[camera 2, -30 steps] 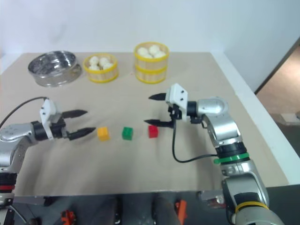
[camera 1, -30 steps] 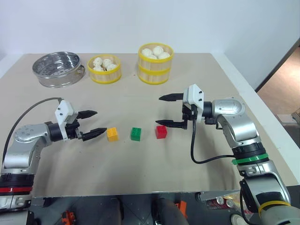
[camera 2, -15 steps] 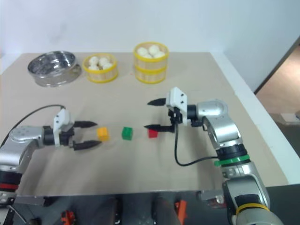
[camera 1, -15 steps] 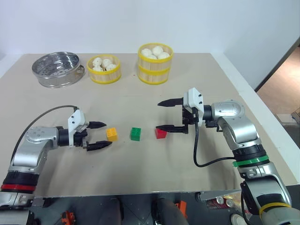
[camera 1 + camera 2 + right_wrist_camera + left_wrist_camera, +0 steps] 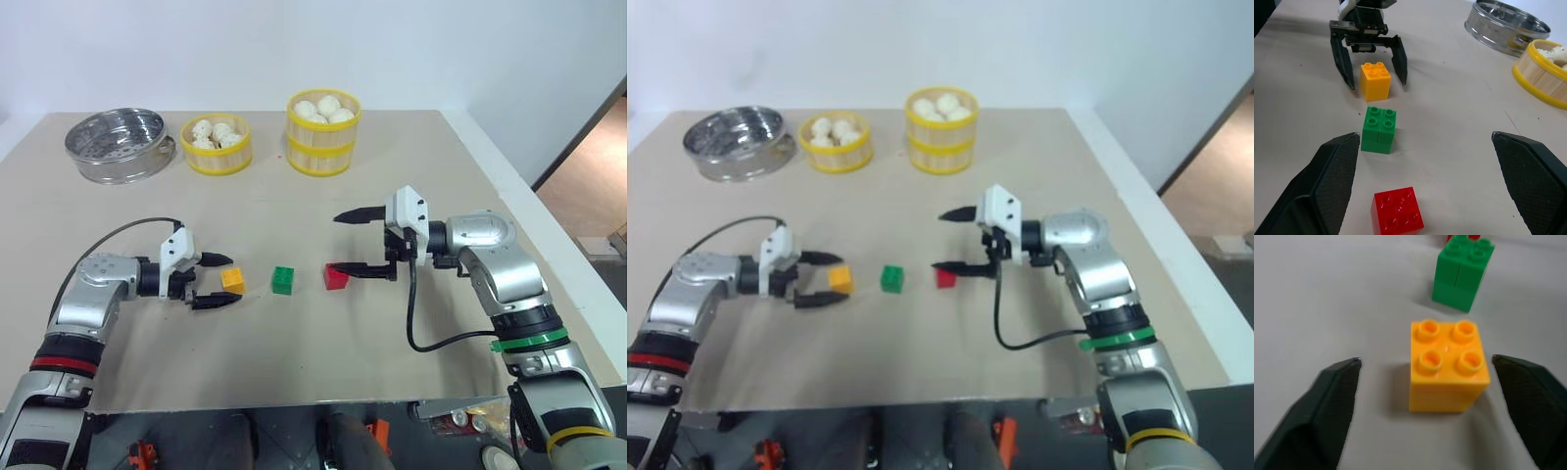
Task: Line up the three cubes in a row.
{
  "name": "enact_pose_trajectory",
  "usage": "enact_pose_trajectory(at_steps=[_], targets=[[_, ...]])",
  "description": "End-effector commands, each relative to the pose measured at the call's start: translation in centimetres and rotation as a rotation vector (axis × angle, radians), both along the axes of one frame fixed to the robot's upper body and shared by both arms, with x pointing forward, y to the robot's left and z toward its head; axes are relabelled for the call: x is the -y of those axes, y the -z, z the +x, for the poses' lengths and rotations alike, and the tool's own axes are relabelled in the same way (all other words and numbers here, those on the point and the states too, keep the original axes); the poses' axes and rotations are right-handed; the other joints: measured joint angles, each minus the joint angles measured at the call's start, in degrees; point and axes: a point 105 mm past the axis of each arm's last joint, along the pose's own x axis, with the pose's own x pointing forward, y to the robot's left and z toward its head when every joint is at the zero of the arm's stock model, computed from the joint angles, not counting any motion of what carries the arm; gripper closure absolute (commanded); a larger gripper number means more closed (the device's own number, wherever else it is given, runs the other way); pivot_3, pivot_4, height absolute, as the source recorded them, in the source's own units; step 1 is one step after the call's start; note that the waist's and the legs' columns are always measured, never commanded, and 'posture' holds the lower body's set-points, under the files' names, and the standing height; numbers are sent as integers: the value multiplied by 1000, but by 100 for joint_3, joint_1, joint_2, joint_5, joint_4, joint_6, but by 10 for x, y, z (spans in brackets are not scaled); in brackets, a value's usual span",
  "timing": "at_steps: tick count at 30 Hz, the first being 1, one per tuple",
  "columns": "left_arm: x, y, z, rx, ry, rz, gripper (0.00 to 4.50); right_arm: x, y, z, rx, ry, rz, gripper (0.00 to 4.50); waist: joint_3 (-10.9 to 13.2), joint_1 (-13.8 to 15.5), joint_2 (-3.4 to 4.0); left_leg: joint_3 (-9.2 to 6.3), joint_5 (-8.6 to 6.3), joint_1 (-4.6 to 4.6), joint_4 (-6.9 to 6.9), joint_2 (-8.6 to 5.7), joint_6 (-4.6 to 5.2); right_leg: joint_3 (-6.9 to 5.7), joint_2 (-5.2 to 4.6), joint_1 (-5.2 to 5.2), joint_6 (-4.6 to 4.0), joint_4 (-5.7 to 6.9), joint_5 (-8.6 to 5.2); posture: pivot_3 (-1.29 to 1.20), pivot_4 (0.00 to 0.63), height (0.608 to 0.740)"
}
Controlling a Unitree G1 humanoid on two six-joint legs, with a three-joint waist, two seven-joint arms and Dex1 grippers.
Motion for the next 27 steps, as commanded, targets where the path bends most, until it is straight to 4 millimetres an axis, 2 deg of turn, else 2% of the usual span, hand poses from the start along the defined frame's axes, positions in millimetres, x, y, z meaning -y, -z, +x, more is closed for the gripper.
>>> enact_pose_trajectory(at_steps=[1, 6, 17, 27], targets=[[2, -3, 5, 24, 18, 10, 1519, 2, -13, -4, 58, 1, 14, 0, 0, 1, 0, -1, 0, 0, 1, 0, 0, 0, 0, 1, 0, 0, 0, 0, 150, 740], [7, -1, 5, 26, 46, 10, 3185, 3, -13, -4, 59, 5, 11, 0, 0, 1, 0, 0, 0, 0, 2, 0, 0, 0, 0, 1, 1, 0, 1, 0, 150, 740], [12, -2, -12, 37, 111, 30, 3196, 1, -13, -4, 46, -6, 17, 0, 0, 0, 0, -1, 0, 0, 1, 0, 0, 0, 0, 1, 1, 0, 1, 0, 150, 740], [1, 1, -6, 35, 66, 64, 3196, -1, -12, -3, 49, -10, 12, 0, 0, -1, 0, -1, 0, 0, 2, 0, 0, 0, 0, 1, 1, 1, 1, 0, 150, 740]])
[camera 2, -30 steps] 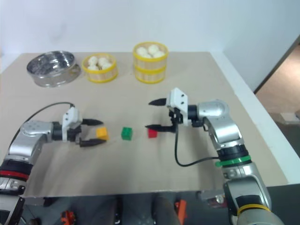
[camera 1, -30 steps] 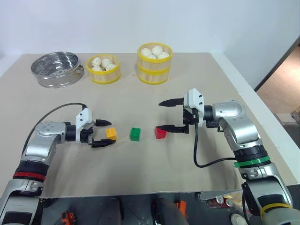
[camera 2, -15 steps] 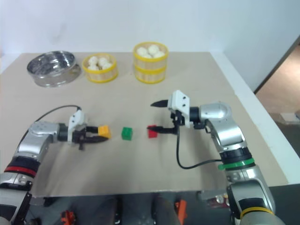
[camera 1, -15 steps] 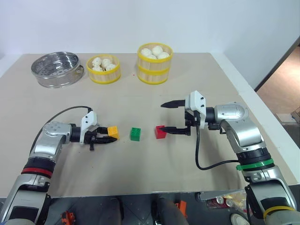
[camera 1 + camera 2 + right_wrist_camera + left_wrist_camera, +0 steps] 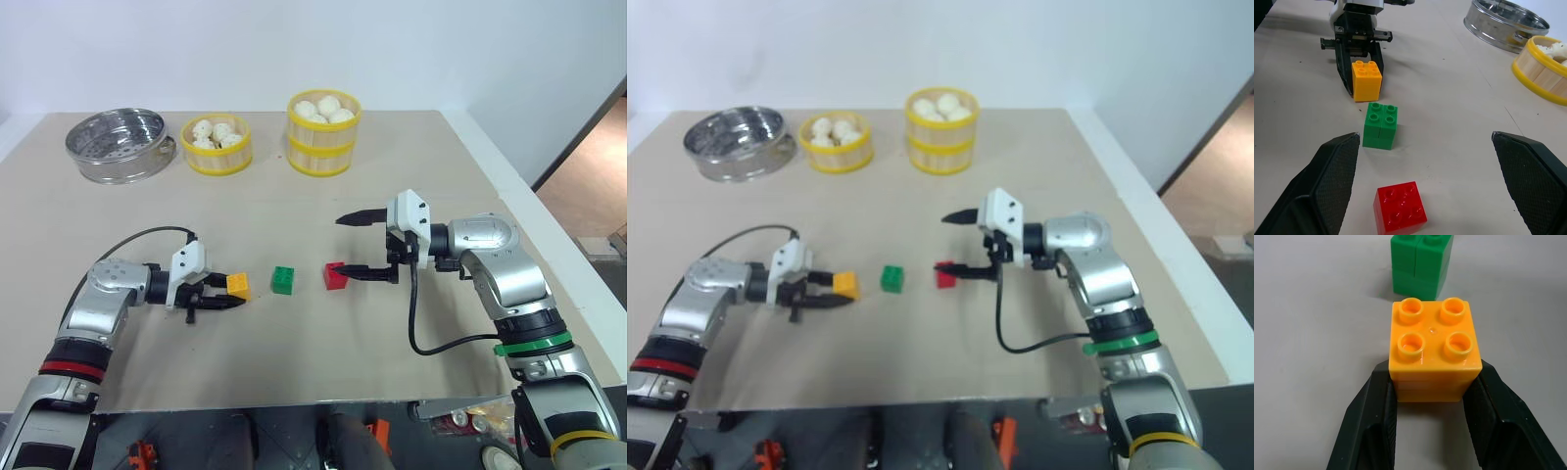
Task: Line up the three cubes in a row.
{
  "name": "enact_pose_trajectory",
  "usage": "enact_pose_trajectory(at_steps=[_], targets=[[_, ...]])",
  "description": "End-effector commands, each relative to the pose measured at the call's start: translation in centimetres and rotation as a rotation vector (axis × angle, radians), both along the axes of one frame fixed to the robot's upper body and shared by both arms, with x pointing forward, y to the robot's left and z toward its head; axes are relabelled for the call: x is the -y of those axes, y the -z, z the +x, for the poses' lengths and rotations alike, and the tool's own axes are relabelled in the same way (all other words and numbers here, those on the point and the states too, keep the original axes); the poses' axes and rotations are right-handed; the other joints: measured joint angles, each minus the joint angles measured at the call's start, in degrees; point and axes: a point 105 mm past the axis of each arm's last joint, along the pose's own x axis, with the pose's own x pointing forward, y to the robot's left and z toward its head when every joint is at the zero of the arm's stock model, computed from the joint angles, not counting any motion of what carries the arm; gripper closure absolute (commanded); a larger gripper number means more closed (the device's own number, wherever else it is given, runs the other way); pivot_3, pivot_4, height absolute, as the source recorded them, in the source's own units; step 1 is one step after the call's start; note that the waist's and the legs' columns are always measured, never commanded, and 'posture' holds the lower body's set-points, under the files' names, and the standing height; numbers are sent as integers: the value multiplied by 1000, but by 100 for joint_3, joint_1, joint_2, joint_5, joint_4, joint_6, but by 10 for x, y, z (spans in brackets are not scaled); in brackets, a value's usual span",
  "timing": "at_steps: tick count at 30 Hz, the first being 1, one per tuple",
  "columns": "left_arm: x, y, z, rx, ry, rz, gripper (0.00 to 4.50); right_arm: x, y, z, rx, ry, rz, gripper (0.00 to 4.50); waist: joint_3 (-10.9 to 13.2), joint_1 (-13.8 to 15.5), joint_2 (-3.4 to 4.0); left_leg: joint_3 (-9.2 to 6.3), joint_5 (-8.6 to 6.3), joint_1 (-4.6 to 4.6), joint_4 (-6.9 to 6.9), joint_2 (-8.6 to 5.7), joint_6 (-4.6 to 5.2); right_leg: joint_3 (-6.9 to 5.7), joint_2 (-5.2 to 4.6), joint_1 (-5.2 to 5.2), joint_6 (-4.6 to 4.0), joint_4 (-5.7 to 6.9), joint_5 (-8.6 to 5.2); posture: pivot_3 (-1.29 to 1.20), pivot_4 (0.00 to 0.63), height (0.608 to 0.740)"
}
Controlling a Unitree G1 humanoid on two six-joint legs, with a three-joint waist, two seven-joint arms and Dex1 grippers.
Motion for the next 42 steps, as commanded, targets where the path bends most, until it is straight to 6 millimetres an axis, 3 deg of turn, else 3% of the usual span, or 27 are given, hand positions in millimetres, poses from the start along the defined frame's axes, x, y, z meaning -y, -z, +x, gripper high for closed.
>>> enact_pose_trajectory(at_steps=[1, 10, 13, 19, 24, 26, 28, 31, 35, 42], targets=[[-10, -8, 5, 31, -27, 24, 3196, -2, -14, -2, 51, -21, 14, 0, 0, -1, 0, 0, 0, 0, 0, 0, 0, 0, 1, 0, 0, 0, 0, 0, 150, 740], [-17, 1, 5, 1, -31, 59, 3196, 2, -12, -2, 48, -12, 5, 0, 0, -5, 0, 0, 0, 2, 0, 0, 0, 0, 1, 0, -1, 2, 1, 0, 150, 740], [-13, -1, 7, 16, -10, 54, 1813, 2, -11, -2, 47, -9, 4, 0, 0, -4, 0, -1, 1, 4, 0, 1, 2, 0, 3, 0, -5, 4, 3, 0, 150, 740], [-13, -19, 6, 78, 14, 57, 43, 0, -16, -2, 44, -7, 31, 0, 0, 1, 0, -1, 11, 4, 3, 0, 9, -1, 2, 1, -8, 4, 16, 0, 150, 740], [-18, -53, 2, 119, -18, 12, 43, -1, -30, -2, 17, 20, 117, 0, 1, -5, -1, -1, 11, 0, 5, 2, 9, 1, 1, -2, -8, 4, 16, 0, 150, 740], [-23, -85, 5, 124, -128, -110, 43, 5, -38, 5, 38, 80, 159, 0, 1, -4, -1, -2, 11, -2, 3, 2, 9, 0, 2, -3, -6, 4, 13, 0, 150, 740], [-31, -101, 8, 136, -235, -195, 43, 14, -41, 13, 58, 155, 184, 0, 1, -5, -1, -4, 10, -6, 3, 2, 8, -1, 1, -4, -3, 4, 12, 0, 150, 740], [-38, -100, 10, 139, -359, -240, 43, 24, -36, 22, 64, 235, 199, 0, 1, -9, -1, -2, 10, -3, 2, 1, 8, 0, -1, -2, 1, 3, 10, 0, 150, 740], [-46, -74, 13, 205, -529, -159, 43, 45, -28, 35, 74, 379, 248, 0, 0, -8, 0, 1, 10, 6, -4, 1, 8, 5, -2, 2, 0, 2, 10, 0, 150, 740], [-75, -68, 22, 308, -840, -286, 43, 64, -3, 38, 23, 496, 288, 0, 1, 5, -4, 1, 11, 1, 0, 0, 8, 6, -3, 1, 1, 2, 17, 0, 150, 740]])
